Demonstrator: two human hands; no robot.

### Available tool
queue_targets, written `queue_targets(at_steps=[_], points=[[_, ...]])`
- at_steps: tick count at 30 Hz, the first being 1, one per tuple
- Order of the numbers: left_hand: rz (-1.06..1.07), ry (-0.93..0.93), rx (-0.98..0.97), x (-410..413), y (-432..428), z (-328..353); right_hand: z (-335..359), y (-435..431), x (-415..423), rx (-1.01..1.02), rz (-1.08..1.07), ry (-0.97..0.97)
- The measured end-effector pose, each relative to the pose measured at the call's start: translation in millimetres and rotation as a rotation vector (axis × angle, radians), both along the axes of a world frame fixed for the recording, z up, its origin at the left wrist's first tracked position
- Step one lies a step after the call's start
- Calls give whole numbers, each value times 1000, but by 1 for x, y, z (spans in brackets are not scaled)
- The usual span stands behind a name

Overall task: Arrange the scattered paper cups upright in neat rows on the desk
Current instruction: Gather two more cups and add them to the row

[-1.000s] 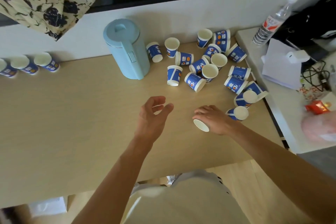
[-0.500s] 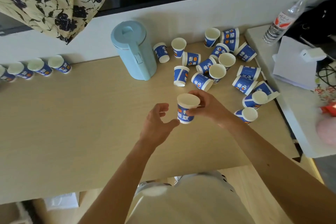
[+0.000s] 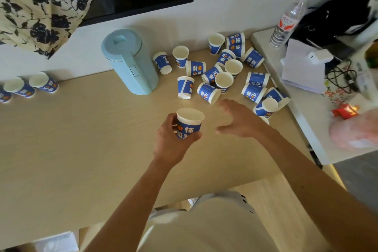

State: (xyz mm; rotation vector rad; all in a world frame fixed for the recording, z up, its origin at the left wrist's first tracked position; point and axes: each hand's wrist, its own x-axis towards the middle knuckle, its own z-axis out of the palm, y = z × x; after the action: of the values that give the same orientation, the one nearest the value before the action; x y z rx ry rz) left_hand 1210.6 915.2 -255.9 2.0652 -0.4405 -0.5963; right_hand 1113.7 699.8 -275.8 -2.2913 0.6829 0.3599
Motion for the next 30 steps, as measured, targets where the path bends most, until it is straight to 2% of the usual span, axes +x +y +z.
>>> queue_targets(at_steps=[2, 4, 9, 12, 17, 20, 23, 25, 27, 28, 30], points=[[-1, 16, 2, -3, -1, -1, -9, -10, -9, -488, 178, 292], [-6, 35, -1, -7, -2, -1, -23, -13, -15, -678, 272, 468], [-2, 43, -15, -11, 2, 1, -46, -20, -20, -867, 507, 736], [15, 42, -17, -10, 8, 1, -54, -20, -15, -943, 546, 802], [52, 27, -27, -6, 19, 0, -59, -19, -5, -958, 550, 829], [82, 27, -38, -4, 25, 1, -53, -20, 2, -892, 494, 706], [124, 22, -46, -1, 33, 1, -41, -20, 15, -748, 369, 489], [160, 19, -53, 3, 40, 1, -32, -18, 26, -503, 207, 299], [197, 13, -72, 6, 47, 2, -25, -12, 39, -121, 12, 107], [218, 15, -88, 8, 51, 3, -22, -7, 45, 46, -47, 19], [266, 15, -114, 14, 60, 4, -19, 9, 55, 248, -97, -135]])
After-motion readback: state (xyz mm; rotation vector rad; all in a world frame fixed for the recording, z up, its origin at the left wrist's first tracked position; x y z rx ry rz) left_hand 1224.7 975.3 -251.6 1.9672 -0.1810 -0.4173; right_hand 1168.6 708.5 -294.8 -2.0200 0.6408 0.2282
